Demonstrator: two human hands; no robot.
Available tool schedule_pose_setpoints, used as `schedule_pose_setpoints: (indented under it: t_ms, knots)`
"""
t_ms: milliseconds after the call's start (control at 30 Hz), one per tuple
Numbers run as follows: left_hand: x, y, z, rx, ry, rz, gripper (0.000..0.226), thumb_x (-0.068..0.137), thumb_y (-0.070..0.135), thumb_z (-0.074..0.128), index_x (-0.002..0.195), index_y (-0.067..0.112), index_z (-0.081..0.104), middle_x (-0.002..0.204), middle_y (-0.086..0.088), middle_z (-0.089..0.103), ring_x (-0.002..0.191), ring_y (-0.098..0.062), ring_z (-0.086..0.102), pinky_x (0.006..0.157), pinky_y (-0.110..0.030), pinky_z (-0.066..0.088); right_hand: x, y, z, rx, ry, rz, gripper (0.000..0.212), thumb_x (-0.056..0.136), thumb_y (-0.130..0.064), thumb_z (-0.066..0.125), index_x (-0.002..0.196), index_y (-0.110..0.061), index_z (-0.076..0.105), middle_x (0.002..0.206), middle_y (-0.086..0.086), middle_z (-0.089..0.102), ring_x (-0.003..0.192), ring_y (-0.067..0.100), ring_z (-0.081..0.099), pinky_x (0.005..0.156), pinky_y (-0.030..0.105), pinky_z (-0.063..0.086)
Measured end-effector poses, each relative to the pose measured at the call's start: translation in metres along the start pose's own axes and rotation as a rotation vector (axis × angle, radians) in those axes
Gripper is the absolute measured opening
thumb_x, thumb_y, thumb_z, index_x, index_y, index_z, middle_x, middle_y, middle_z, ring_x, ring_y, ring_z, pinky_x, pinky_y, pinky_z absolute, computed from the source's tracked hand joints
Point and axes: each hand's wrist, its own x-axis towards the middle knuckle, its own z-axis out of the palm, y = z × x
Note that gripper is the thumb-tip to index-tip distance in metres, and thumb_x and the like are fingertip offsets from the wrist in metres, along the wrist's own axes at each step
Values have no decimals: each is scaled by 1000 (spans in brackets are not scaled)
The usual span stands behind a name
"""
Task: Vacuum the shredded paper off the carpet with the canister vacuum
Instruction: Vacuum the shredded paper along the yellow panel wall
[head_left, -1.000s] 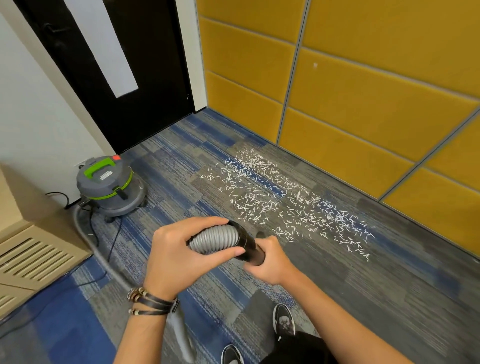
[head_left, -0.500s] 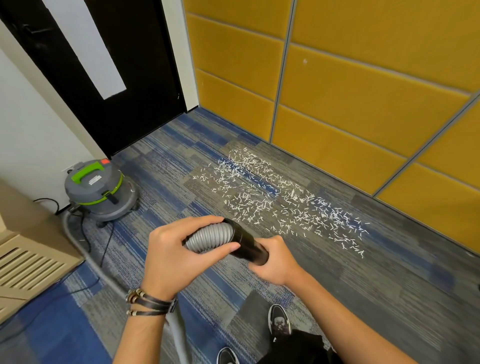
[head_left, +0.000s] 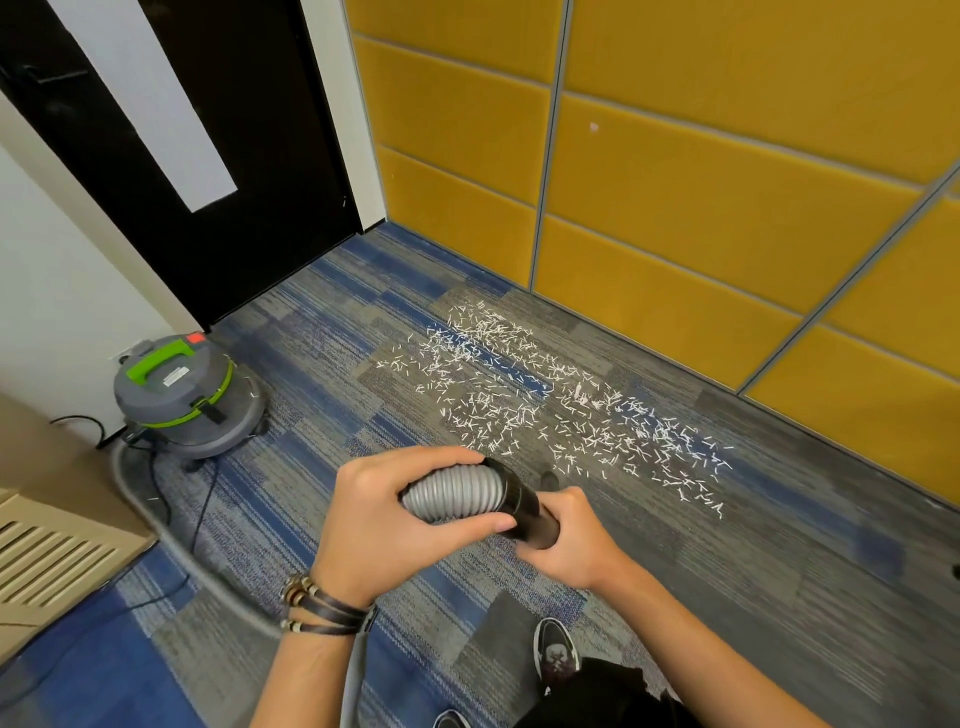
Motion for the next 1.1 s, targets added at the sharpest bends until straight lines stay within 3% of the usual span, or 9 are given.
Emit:
schedule_pose_setpoints:
  t_ms: [100, 233, 367, 500, 633, 800, 967, 1100]
  knots:
    - [3, 3, 0, 36, 5, 39, 49, 68, 52, 97, 106, 27, 83, 102, 19, 78, 93, 1, 74, 83, -26, 60, 3, 1, -4, 6, 22, -15, 33, 69, -1, 70, 58, -22, 47, 50, -7, 42, 46, 8, 35, 47, 28, 27]
    - [10, -1, -16, 111, 102, 58, 47, 69, 48, 97, 106, 22, 82, 100, 16, 78, 90, -1, 75, 84, -23, 57, 23, -13, -1, -1, -12, -48, 20, 68, -14, 67, 59, -18, 49, 52, 10, 49, 47, 8, 37, 49, 28, 29]
    - [11, -7, -16, 87, 78, 18, 47, 69, 51, 95, 105, 25, 81, 103, 18, 78, 93, -2, 75, 87, -19, 56, 34, -11, -1, -11, -77, -49, 19, 68, -9, 65, 60, -14, 48, 50, 2, 46, 46, 8, 37, 48, 27, 29]
    - [12, -10, -5, 12, 29, -36, 48, 66, 54, 95, 104, 27, 82, 101, 19, 79, 93, -3, 76, 87, -19, 56, 25, 2, -8, -33, -85, -38, 24, 68, -8, 66, 60, -21, 47, 48, -11, 42, 44, 8, 38, 49, 21, 27]
    - [20, -2, 3, 53, 44, 2, 48, 68, 52, 95, 107, 28, 81, 101, 19, 78, 92, -2, 76, 87, -17, 55, 28, 5, -20, -25, -45, -39, 34, 67, -3, 67, 57, -27, 45, 47, -11, 43, 43, 7, 38, 48, 19, 28]
    - [35, -1, 3, 115, 84, 12, 48, 68, 47, 96, 107, 23, 82, 100, 15, 78, 91, -5, 76, 86, -21, 56, 50, 0, -30, -17, -44, -87, 20, 70, -11, 66, 61, -23, 52, 49, -13, 46, 43, 7, 44, 48, 20, 32]
    - [48, -5, 23, 108, 37, -38, 47, 69, 52, 94, 107, 28, 82, 100, 17, 78, 92, -4, 76, 85, -31, 60, 61, 16, -40, -18, -36, -46, 32, 69, -6, 69, 58, -27, 47, 50, -11, 47, 44, 5, 44, 50, 16, 30]
    - [61, 3, 38, 49, 17, -42, 48, 66, 57, 92, 106, 34, 80, 101, 20, 78, 93, -3, 76, 88, -25, 58, 51, 31, -49, -12, -10, -14, 27, 68, -5, 68, 58, -19, 47, 49, -4, 46, 46, 7, 38, 48, 21, 27]
